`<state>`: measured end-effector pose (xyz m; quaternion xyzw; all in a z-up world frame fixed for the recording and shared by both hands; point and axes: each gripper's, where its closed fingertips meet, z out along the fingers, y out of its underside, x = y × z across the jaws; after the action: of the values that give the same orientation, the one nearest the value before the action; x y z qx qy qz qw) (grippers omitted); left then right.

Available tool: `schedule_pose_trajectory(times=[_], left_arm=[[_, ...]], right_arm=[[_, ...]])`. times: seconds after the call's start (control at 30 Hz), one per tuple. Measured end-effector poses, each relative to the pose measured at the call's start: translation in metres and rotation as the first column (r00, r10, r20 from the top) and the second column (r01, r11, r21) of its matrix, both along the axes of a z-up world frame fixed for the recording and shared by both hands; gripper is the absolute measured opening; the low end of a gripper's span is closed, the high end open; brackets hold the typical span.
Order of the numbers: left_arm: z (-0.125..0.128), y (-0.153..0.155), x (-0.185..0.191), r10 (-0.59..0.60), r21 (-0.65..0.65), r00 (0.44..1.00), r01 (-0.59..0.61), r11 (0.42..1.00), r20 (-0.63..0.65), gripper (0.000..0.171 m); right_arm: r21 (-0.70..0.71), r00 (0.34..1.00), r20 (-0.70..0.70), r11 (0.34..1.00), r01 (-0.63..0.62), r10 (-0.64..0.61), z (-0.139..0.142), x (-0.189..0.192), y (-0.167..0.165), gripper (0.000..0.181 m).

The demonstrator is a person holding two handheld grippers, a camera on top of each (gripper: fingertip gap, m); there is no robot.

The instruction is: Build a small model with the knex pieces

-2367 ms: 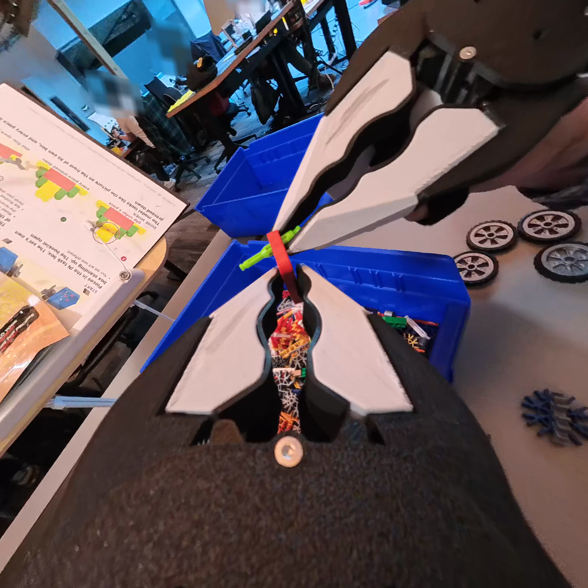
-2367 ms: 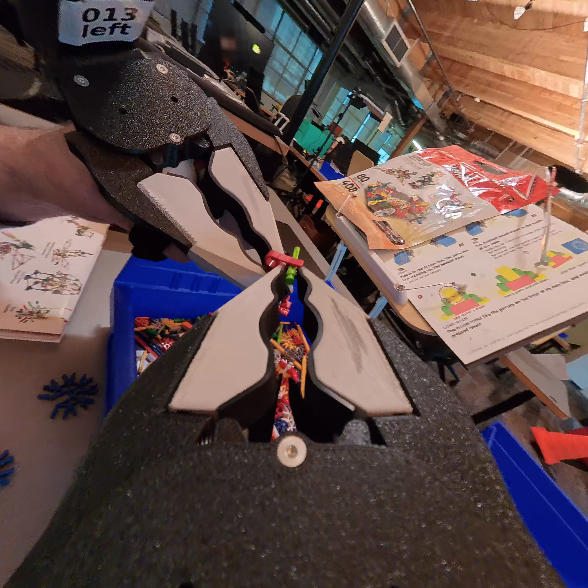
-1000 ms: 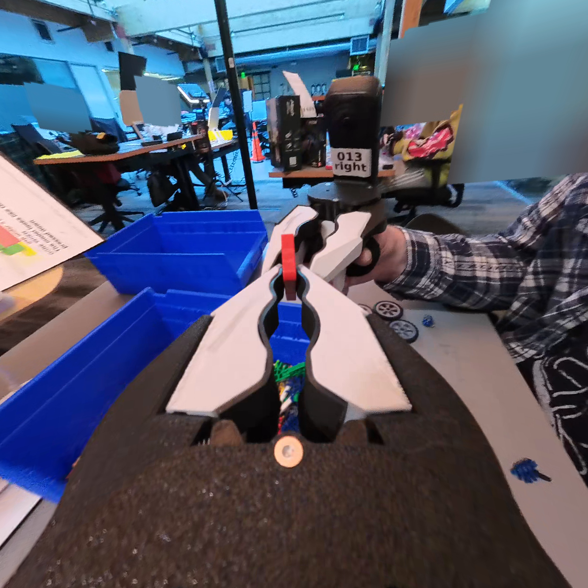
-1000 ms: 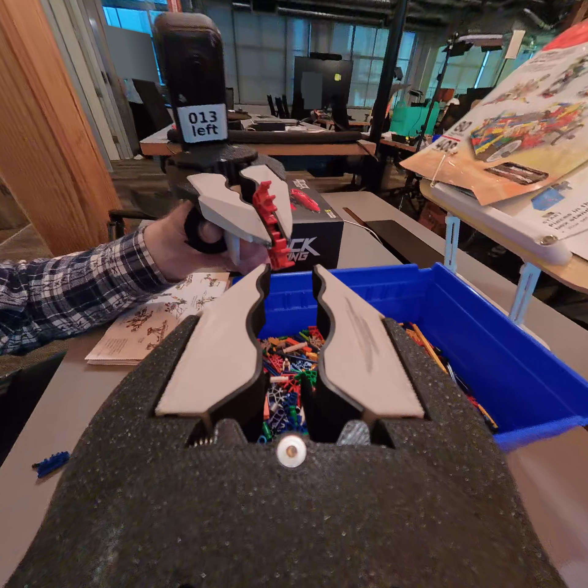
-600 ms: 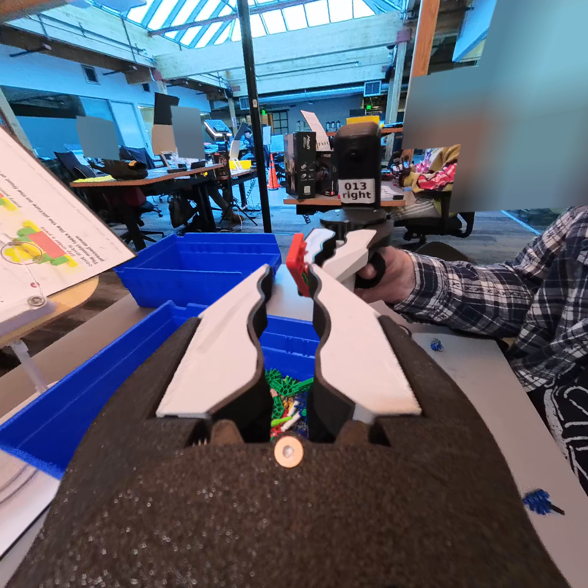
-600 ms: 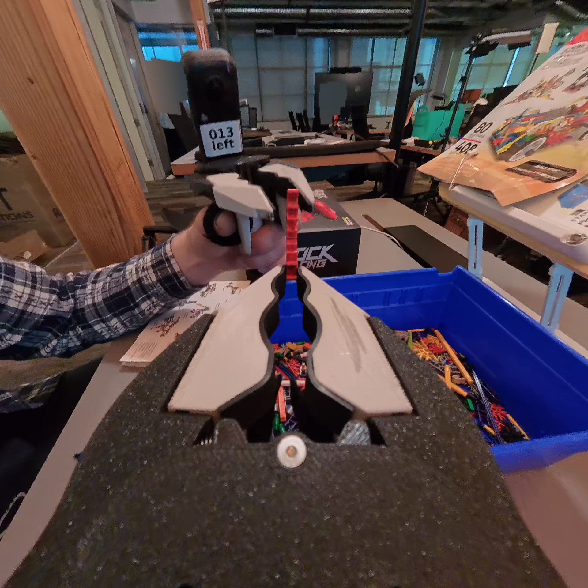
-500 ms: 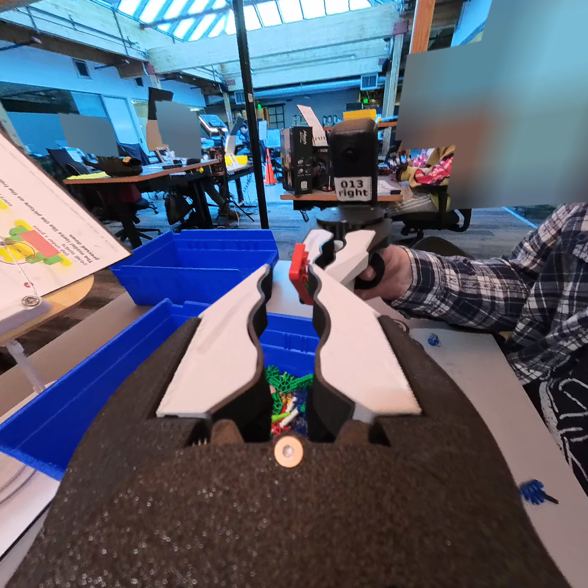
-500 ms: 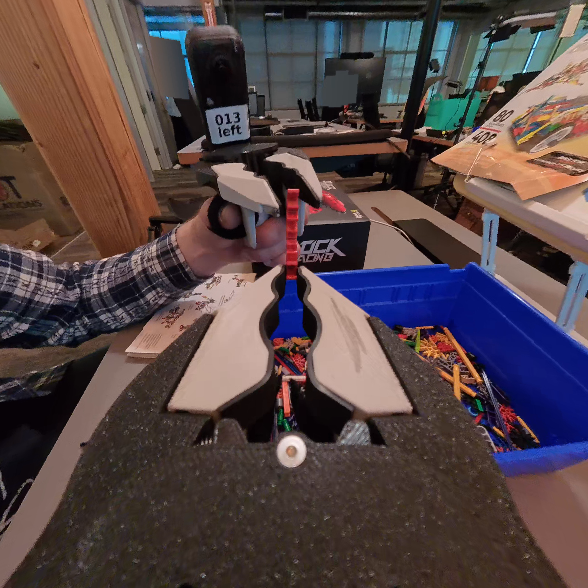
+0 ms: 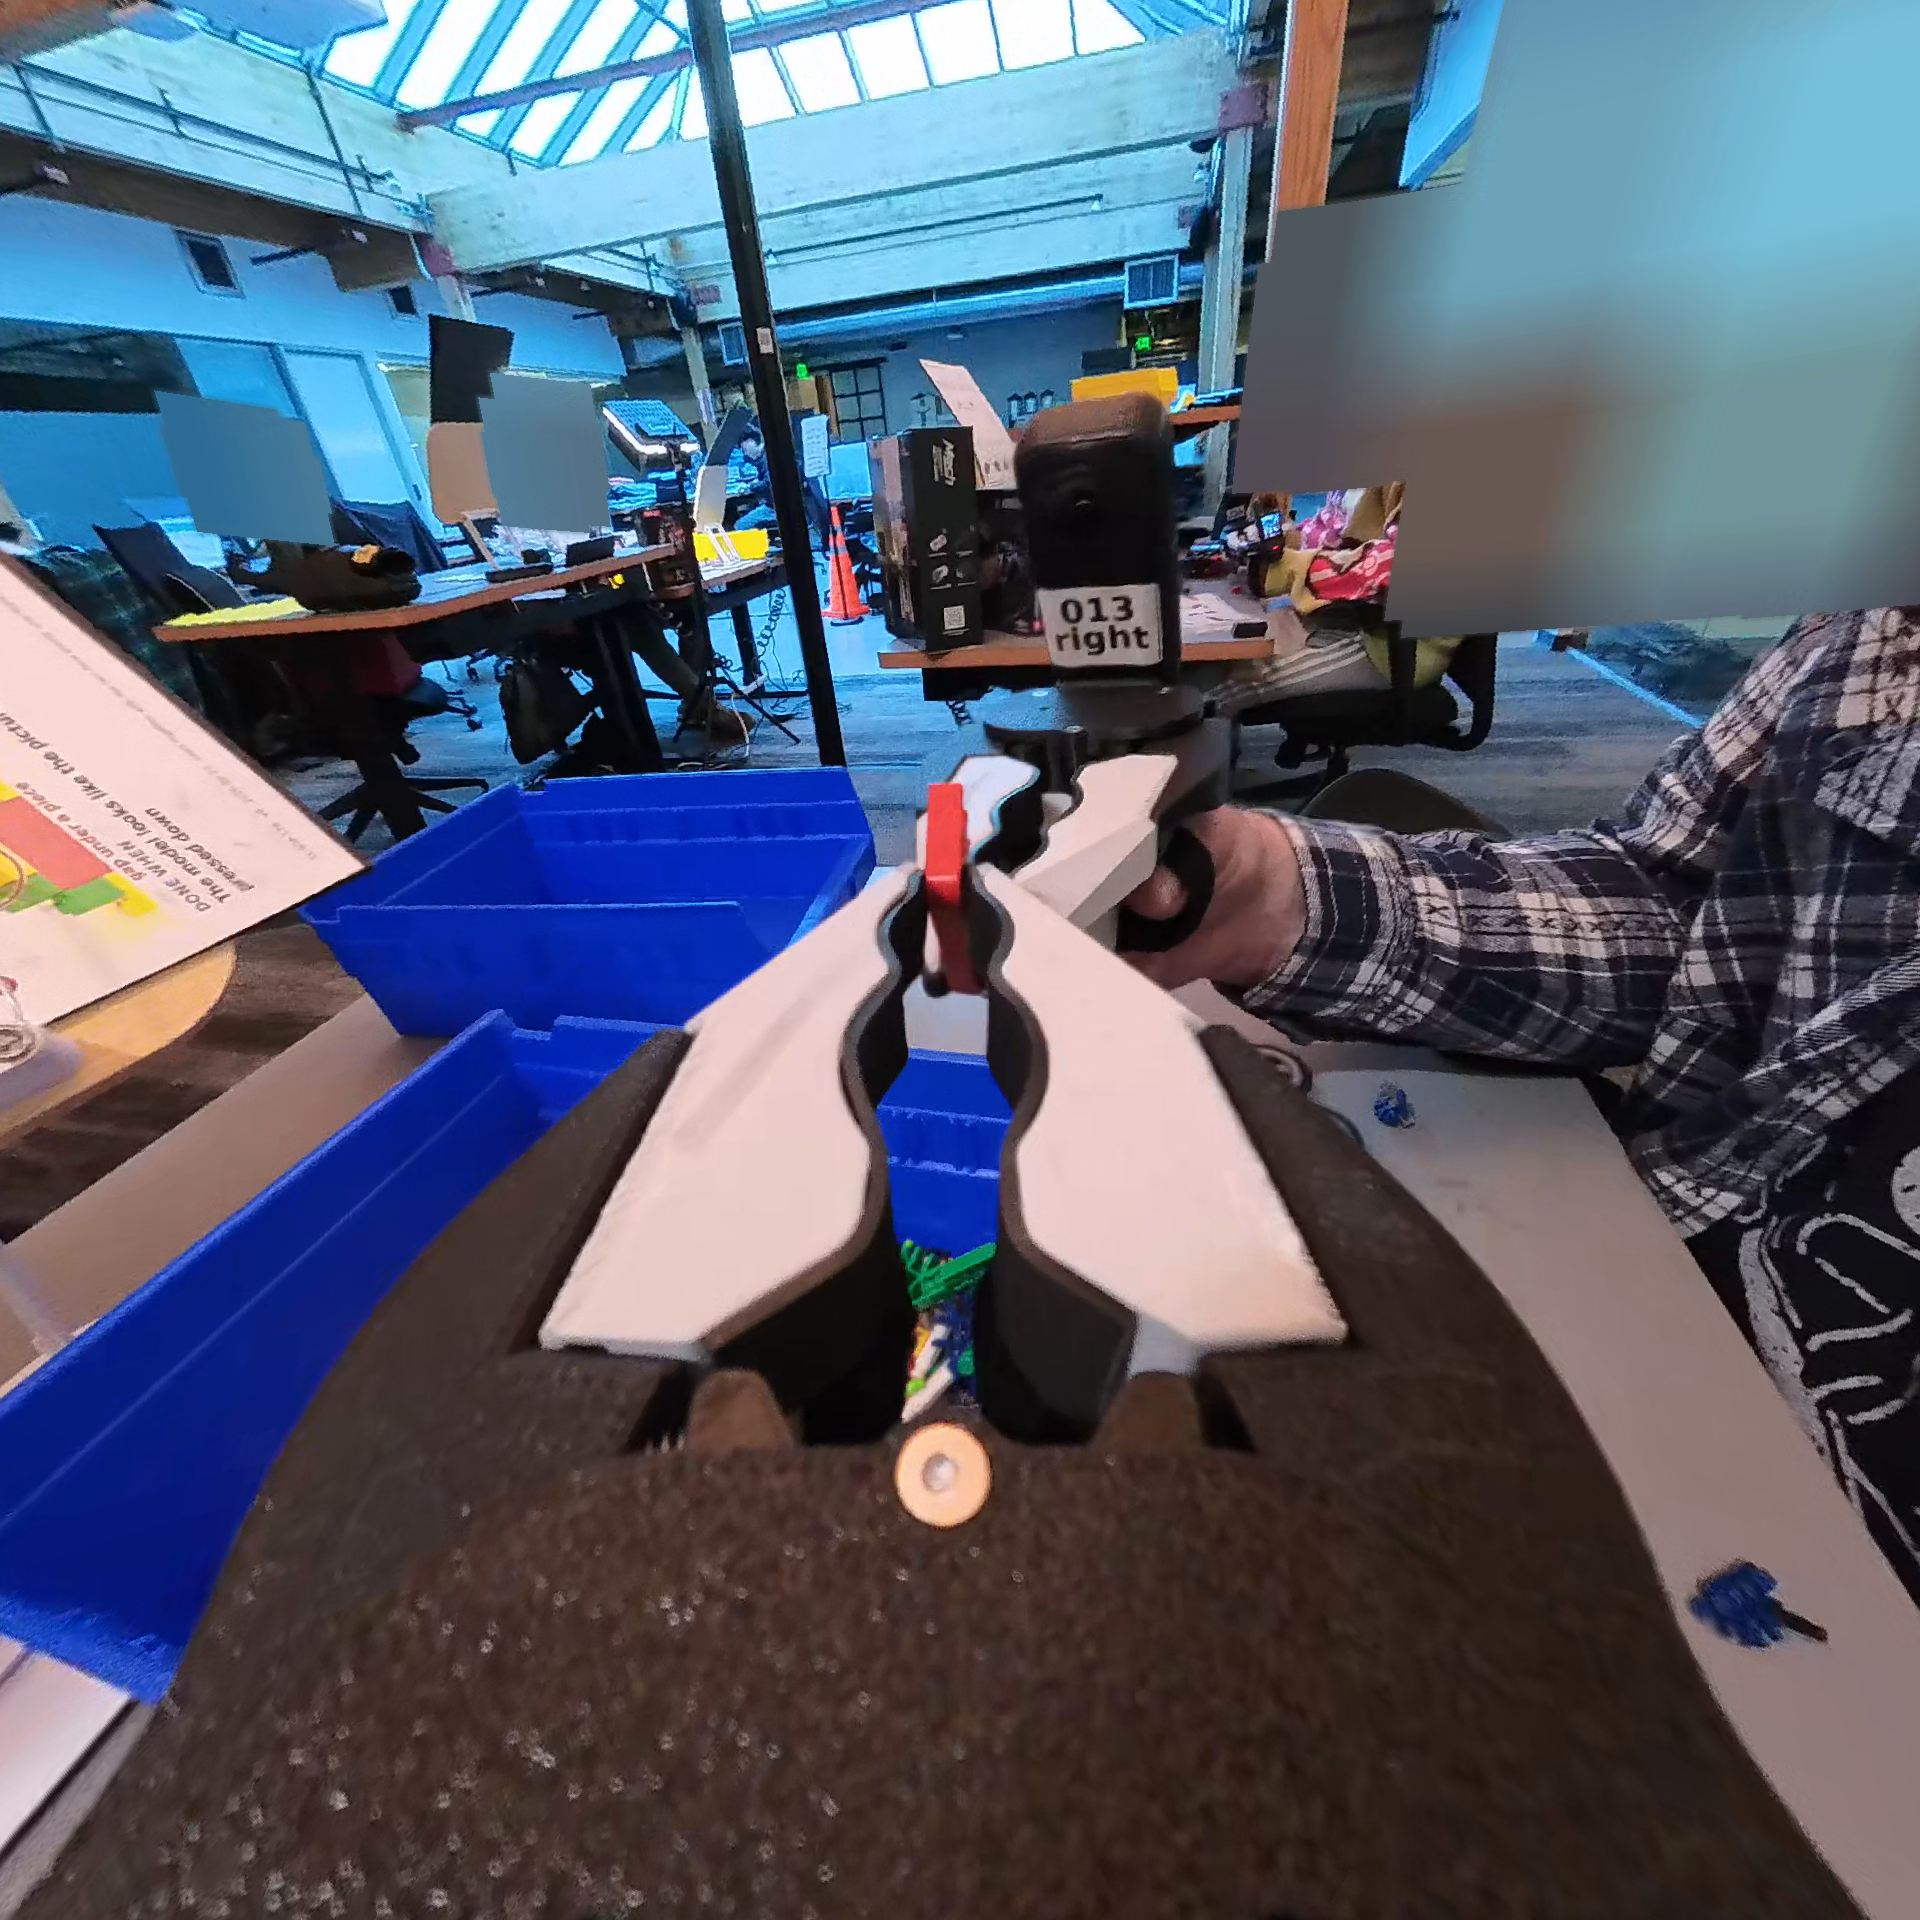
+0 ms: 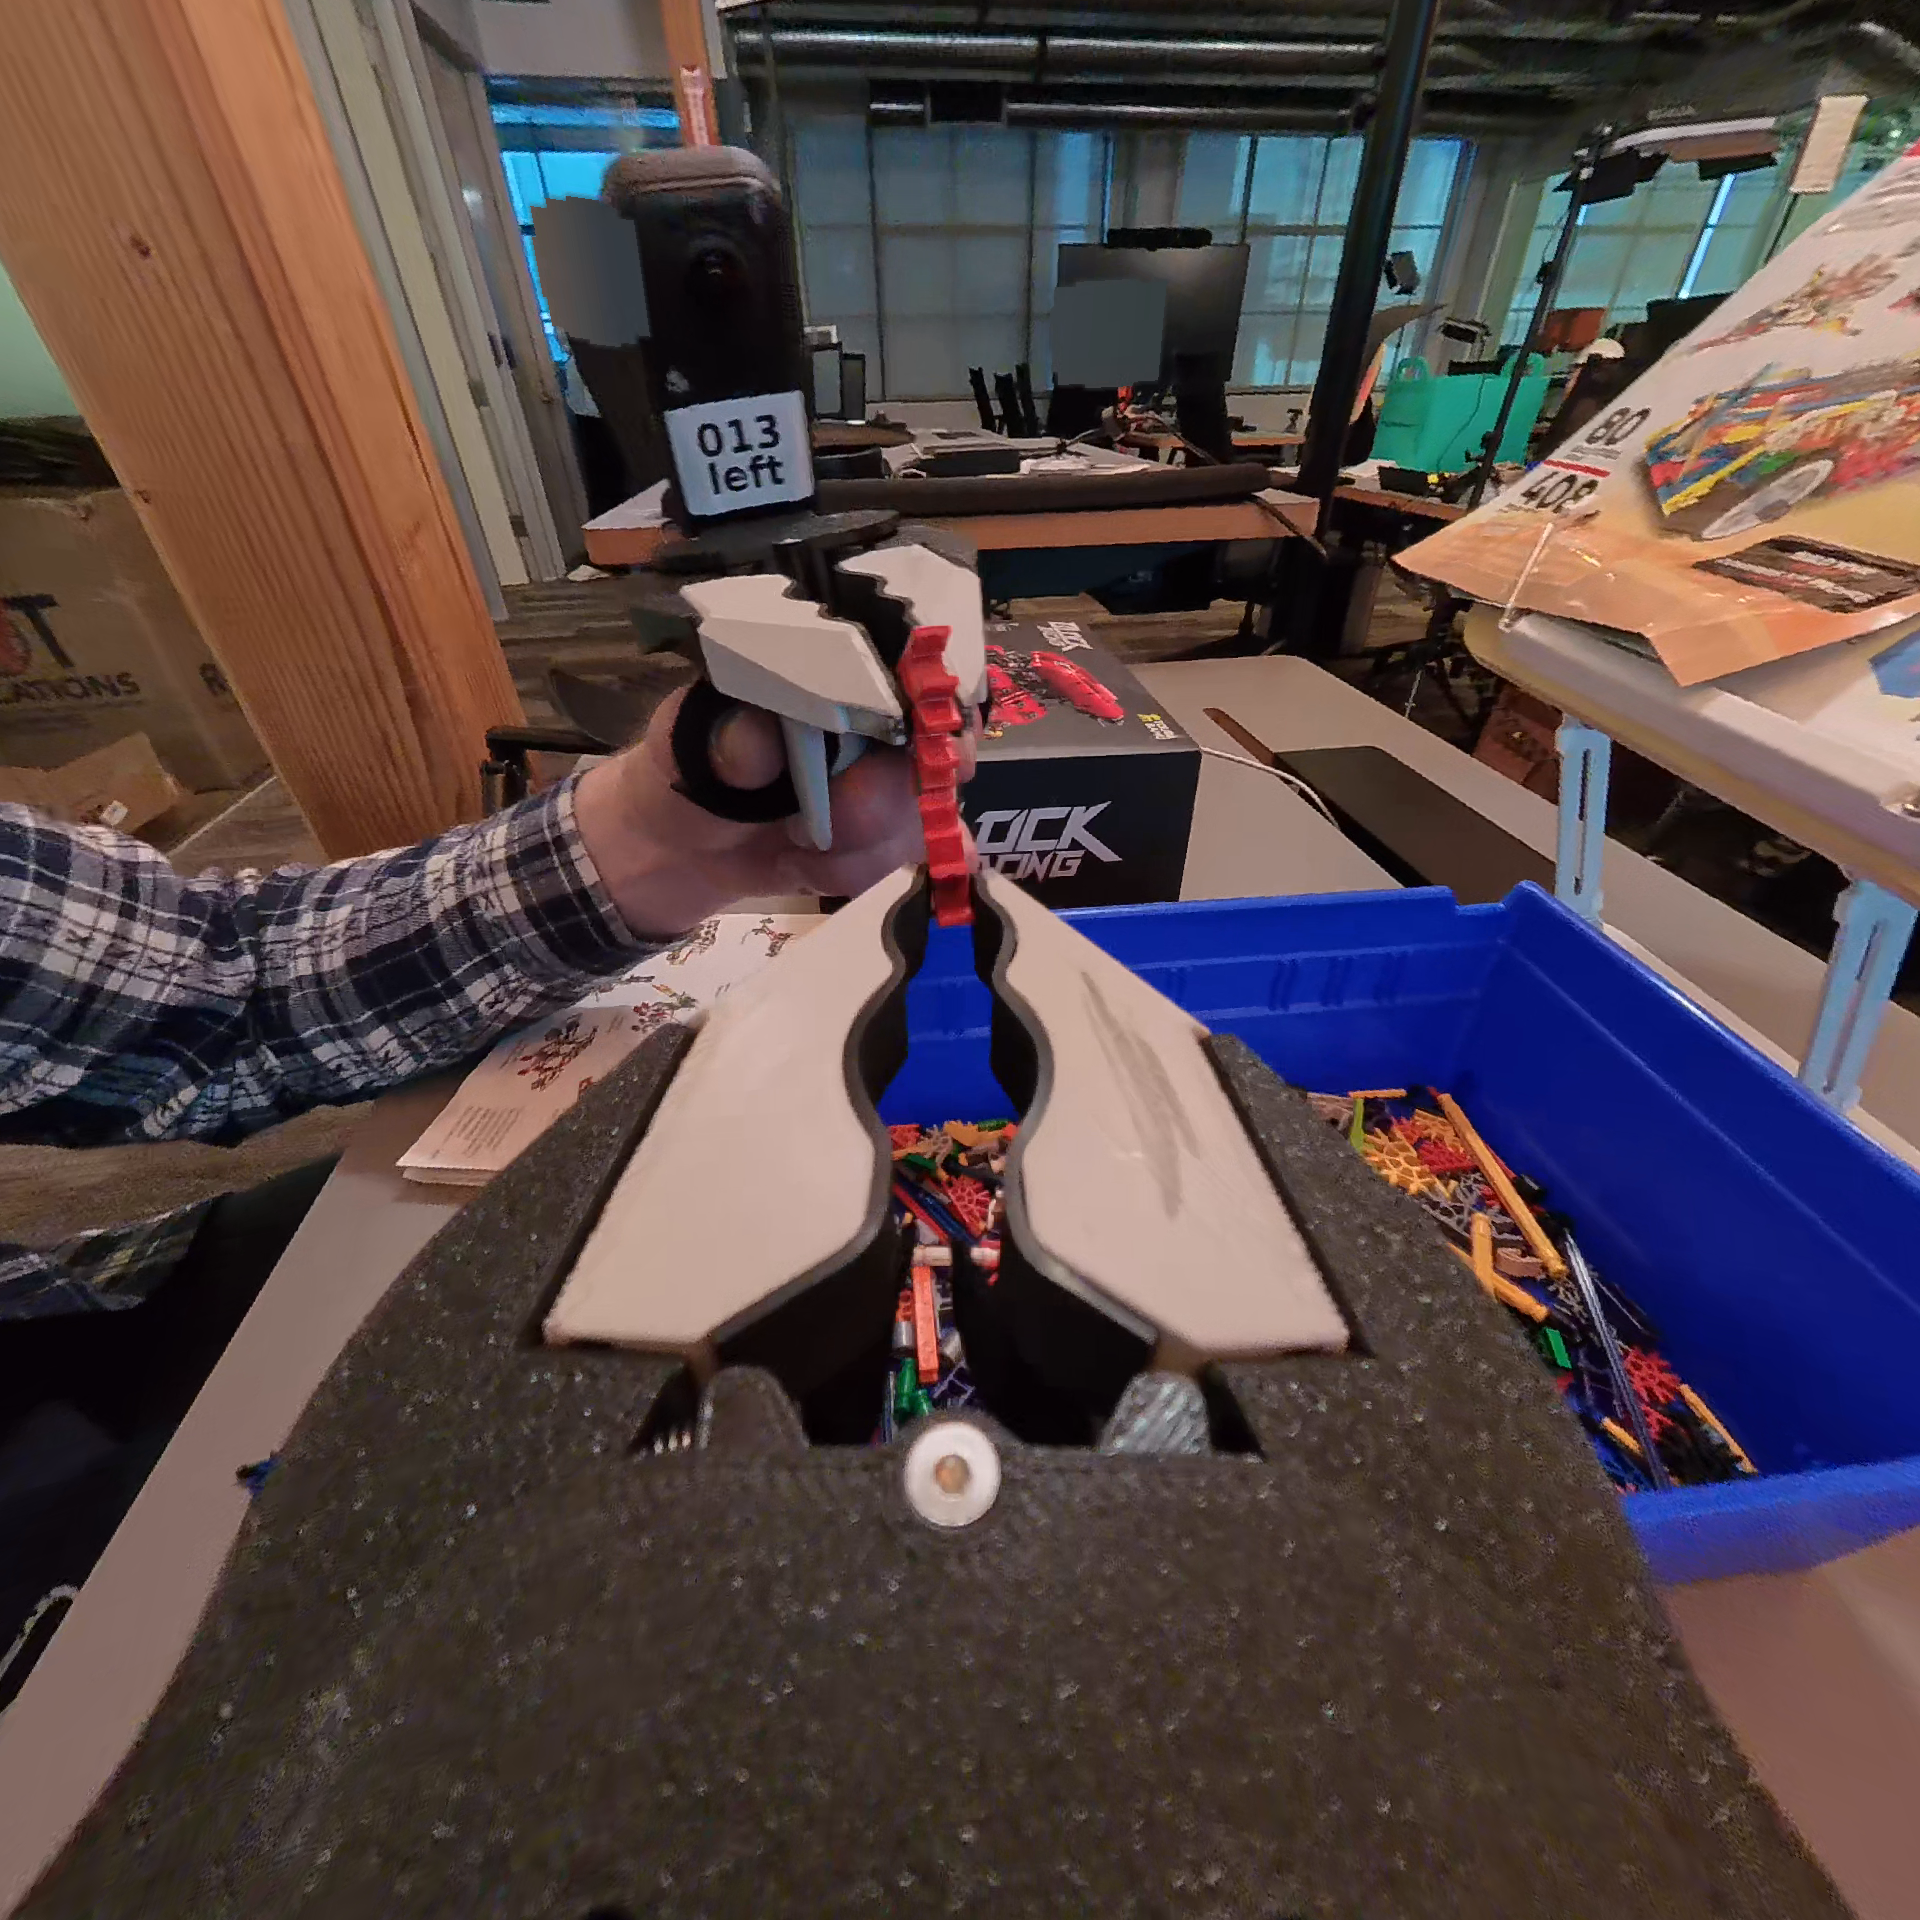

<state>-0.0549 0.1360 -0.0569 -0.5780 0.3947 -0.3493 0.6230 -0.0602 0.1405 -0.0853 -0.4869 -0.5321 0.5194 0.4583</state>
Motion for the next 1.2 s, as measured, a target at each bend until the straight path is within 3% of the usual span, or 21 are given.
schedule_pose_trajectory(times=[0.13, 0.37, 0.57, 0.8, 0.9, 1.03, 1.2], left_arm=[[0.001, 0.0, -0.002, -0.01, -0.011, 1.0, 0.01, 1.0, 0.016, 0.006], [-0.008, -0.001, -0.004, 0.089, 0.13, 0.982, -0.068, 0.989, -0.165, 0.006], [-0.023, 0.013, -0.01, 0.306, 0.338, 0.888, -0.187, 0.923, -0.343, 0.006], [-0.028, 0.028, -0.01, 0.467, 0.469, 0.797, -0.268, 0.842, -0.382, 0.006], [-0.034, 0.031, -0.012, 0.47, 0.457, 0.772, -0.264, 0.849, -0.428, 0.007], [-0.036, 0.024, -0.017, 0.373, 0.341, 0.816, -0.232, 0.911, -0.442, 0.011], [-0.054, 0.021, -0.013, 0.33, 0.305, 0.781, -0.187, 0.934, -0.53, 0.019]], right_arm=[[0.01, 1.0, -0.019, 1.0, -0.024, 0.024, 0.003, 0.001, -0.005, 0.003], [0.001, 1.0, 0.021, 1.0, -0.012, 0.012, -0.001, 0.001, -0.002, 0.005], [-0.042, 0.996, 0.072, 0.997, 0.06, -0.057, -0.013, -0.002, 0.013, 0.005], [-0.088, 0.986, 0.089, 0.985, 0.147, -0.139, -0.018, 0.0, 0.031, 0.005], [0.014, 0.975, 0.123, 0.983, 0.183, -0.183, -0.022, 0.0, 0.033, 0.005], [0.239, 0.961, 0.2, 0.96, 0.144, -0.193, -0.03, -0.002, 0.02, 0.003], [0.363, 0.946, 0.245, 0.925, 0.113, -0.212, -0.039, -0.002, 0.016, 0.004]])
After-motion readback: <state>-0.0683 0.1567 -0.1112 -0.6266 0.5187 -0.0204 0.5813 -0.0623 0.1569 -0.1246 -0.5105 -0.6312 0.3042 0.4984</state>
